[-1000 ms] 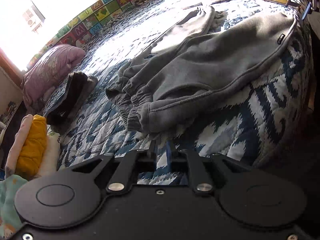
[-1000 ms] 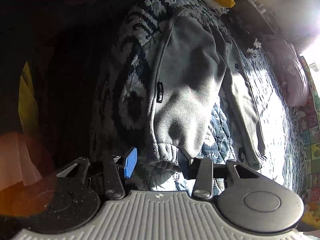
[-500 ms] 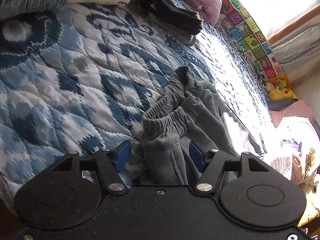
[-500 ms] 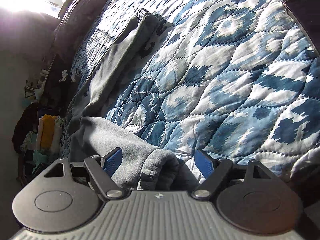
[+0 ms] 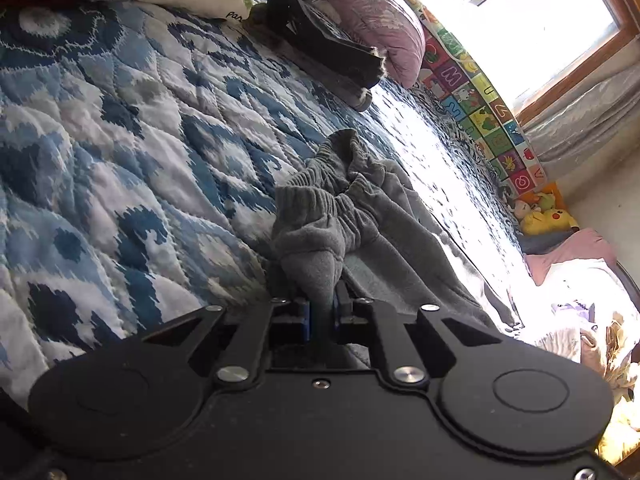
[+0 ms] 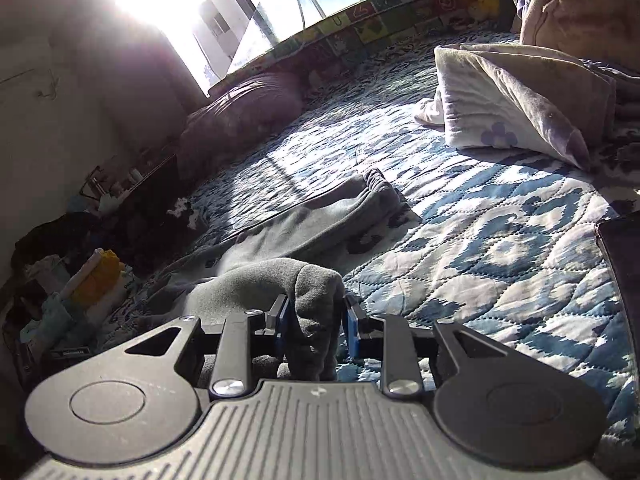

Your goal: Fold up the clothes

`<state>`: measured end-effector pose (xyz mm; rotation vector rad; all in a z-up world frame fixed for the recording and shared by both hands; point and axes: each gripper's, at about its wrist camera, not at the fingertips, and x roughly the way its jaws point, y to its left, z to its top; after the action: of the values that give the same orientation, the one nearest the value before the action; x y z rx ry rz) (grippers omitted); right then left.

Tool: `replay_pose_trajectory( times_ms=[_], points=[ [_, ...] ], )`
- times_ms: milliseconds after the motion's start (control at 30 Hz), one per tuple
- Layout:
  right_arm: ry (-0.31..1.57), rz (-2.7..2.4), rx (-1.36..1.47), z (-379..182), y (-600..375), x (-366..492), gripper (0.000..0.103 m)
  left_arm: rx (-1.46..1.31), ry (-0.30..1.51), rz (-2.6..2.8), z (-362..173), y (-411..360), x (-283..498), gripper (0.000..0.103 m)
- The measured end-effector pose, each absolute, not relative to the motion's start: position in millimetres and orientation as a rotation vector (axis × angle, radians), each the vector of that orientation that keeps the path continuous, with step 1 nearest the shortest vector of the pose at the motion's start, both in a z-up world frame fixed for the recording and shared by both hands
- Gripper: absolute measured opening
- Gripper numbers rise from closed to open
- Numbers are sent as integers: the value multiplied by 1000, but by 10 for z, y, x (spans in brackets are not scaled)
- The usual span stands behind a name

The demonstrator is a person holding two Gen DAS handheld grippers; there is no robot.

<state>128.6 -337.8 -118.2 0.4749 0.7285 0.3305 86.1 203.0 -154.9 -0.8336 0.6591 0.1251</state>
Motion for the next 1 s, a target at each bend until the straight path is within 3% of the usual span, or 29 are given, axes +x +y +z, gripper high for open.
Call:
replay_pose_trajectory(
  times_ms=[67,100,133,167,200,300,333,367,400,533,633,667,700,733,900,1000],
  points=[
    [825,259,549,-1431,-3496,1439,41,-860,665,104,-1558,2031,854,25],
    [833,243,622,-1523,-3563,1445,48,-874,652,92,-1544,2039,827,45],
    [815,242,719,-1594,-3635,1408,54,-886,638,81,-1530,2045,797,58],
    [796,241,793,-1667,-3669,1363,67,-885,636,78,-1525,2038,786,59],
    [786,239,832,-1726,-3664,1337,69,-872,645,81,-1534,2023,796,59],
    [782,246,894,-1833,-3619,1340,66,-821,650,100,-1541,1952,822,56],
    [789,262,890,-1845,-3572,1359,64,-786,654,113,-1534,1914,836,47],
    [797,278,886,-1857,-3525,1379,35,-745,659,127,-1527,1872,855,34],
    [799,285,846,-1835,-3461,1384,24,-734,675,128,-1542,1855,871,5],
    [624,238,630,-1466,-3357,1239,25,-705,688,142,-1539,1839,841,7],
    [739,192,454,-1543,-3225,1355,42,-673,710,155,-1504,1834,845,18],
    [737,183,457,-1576,-3250,1322,46,-662,705,171,-1471,1836,826,24],
    [727,171,467,-1581,-3275,1284,57,-631,681,213,-1409,1827,778,44],
    [692,148,462,-1534,-3287,1224,62,-580,652,257,-1337,1797,724,54],
    [457,148,312,-1207,-3150,967,62,-336,520,255,-1049,1440,608,54],
    [436,292,198,-1160,-2863,961,56,-233,534,84,-1098,1056,730,54]
  ],
)
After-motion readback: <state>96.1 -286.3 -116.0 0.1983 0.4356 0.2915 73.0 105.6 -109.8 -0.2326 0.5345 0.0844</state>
